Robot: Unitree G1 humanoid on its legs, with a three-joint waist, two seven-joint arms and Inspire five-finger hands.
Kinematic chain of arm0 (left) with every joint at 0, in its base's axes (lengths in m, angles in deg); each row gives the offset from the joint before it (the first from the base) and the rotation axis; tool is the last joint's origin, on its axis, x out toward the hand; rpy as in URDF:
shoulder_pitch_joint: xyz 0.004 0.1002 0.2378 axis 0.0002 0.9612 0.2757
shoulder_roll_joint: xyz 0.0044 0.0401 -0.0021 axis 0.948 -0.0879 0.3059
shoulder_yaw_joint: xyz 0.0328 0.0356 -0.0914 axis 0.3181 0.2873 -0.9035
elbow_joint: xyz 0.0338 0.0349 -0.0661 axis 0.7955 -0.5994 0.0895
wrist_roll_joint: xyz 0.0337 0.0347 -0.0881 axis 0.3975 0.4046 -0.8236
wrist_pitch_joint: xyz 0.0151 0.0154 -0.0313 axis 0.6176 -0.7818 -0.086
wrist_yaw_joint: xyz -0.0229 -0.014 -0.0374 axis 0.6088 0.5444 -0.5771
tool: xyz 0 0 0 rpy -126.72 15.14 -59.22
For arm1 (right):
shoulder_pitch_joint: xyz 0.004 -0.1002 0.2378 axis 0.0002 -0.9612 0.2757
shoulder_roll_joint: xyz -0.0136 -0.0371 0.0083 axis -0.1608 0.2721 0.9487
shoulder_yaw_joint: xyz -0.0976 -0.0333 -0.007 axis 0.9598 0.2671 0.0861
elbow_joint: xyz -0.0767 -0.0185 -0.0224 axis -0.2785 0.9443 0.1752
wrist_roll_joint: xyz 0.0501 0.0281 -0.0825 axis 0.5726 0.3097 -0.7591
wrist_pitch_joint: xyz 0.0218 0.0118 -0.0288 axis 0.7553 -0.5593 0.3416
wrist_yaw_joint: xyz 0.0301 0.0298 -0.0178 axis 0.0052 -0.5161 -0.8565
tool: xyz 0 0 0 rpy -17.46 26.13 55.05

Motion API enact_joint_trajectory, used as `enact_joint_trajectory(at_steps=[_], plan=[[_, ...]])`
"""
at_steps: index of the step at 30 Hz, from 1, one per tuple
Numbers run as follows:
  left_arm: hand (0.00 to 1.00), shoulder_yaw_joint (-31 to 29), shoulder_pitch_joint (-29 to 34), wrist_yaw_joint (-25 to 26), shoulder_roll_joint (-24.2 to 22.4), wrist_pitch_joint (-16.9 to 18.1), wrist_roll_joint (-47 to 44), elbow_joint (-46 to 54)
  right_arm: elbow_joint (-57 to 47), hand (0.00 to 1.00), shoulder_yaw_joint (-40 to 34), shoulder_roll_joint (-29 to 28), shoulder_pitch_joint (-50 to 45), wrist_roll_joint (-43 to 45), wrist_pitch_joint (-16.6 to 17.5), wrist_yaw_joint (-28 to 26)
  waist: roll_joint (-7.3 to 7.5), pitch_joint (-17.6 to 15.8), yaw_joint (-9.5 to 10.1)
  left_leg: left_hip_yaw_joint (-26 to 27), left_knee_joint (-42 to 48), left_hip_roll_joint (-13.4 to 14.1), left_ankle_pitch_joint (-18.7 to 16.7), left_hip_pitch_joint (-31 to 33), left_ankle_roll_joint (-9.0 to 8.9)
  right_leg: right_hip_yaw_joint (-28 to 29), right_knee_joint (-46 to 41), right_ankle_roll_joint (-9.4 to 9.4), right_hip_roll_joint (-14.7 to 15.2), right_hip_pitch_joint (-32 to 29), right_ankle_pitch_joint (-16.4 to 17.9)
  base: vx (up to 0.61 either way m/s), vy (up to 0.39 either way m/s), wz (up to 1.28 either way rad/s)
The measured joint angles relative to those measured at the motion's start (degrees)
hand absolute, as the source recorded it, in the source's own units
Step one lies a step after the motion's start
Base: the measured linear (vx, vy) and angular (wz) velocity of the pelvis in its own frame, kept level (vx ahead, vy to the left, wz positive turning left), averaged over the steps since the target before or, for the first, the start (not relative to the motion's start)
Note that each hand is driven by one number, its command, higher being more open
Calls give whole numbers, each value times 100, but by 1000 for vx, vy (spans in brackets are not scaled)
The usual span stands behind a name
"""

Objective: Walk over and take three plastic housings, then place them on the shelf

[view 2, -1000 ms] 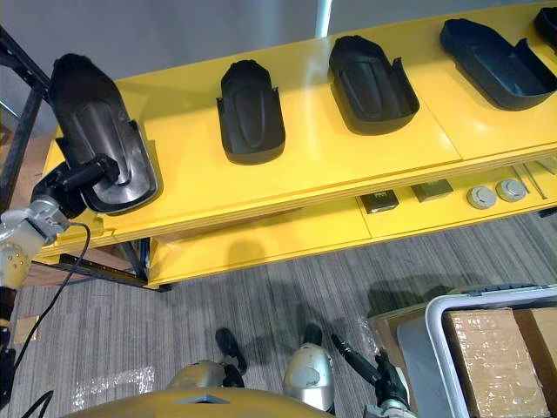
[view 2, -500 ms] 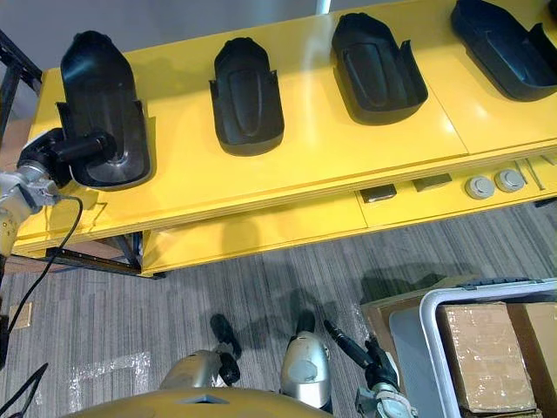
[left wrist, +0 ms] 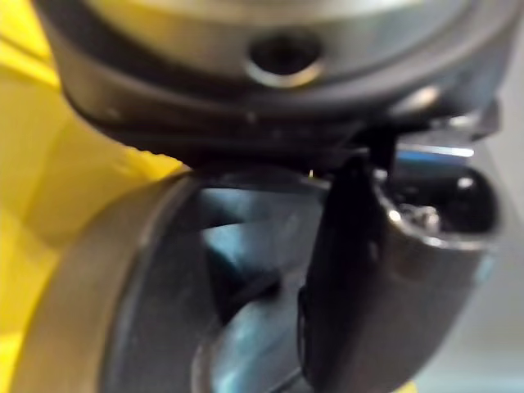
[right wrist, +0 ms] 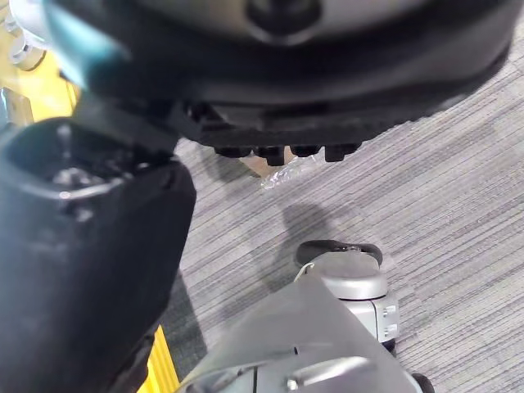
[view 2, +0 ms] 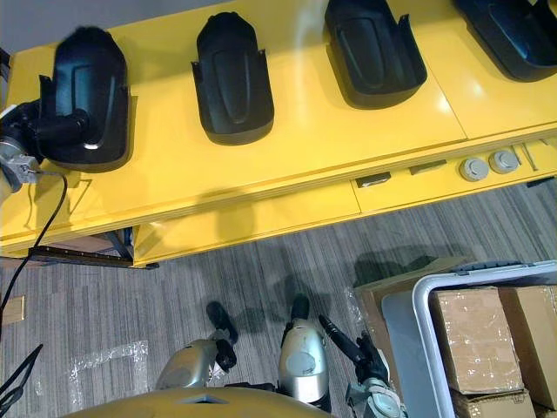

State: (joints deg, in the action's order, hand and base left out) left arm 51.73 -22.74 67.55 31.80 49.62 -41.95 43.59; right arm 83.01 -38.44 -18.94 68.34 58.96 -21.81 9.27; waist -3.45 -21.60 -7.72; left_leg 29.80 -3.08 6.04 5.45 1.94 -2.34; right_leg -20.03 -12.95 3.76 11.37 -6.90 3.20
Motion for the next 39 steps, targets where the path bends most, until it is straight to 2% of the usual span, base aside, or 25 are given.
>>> enact_joint_trajectory(at_steps=[12, 22, 30, 34, 39], plan=[[100, -53, -99, 76, 12, -22, 227, -201, -16, 100, 3, -17, 0, -2, 0, 11, 7, -5, -27, 3, 82, 66, -20, -6, -32, -7, 0, -40, -53, 30, 26, 3, -1, 0], [100, -50, 121, 277, -39, -25, 444, -214, 29, 100, -2, -205, -34, -6, -9, 14, -12, 24, -30, -60, -24, 66, -47, -373, -76, -143, 262, -4, -81, 525, 6, 18, 5, 3], [100, -57, 480, 220, -36, -163, 622, 262, 342, 100, -161, -375, -51, -9, -5, 17, -10, 353, 156, -90, -60, 51, -56, -574, -89, -329, 655, 57, -157, 965, -42, 64, 6, 9], [100, -59, 669, 259, -32, -140, 129, 556, 577, 100, -256, -423, -74, -8, 7, 14, -39, 658, 309, -51, -56, 55, -65, -667, -100, -387, 821, 58, -205, 1171, -45, 46, -11, 6], [100, -64, 990, 378, -70, -11, -1127, 1760, 791, 100, -534, -422, -64, -16, 48, 15, -107, 879, 457, -39, -132, 53, -65, -748, -100, -410, 843, 61, -239, 1244, -48, 5, -1, 3]])
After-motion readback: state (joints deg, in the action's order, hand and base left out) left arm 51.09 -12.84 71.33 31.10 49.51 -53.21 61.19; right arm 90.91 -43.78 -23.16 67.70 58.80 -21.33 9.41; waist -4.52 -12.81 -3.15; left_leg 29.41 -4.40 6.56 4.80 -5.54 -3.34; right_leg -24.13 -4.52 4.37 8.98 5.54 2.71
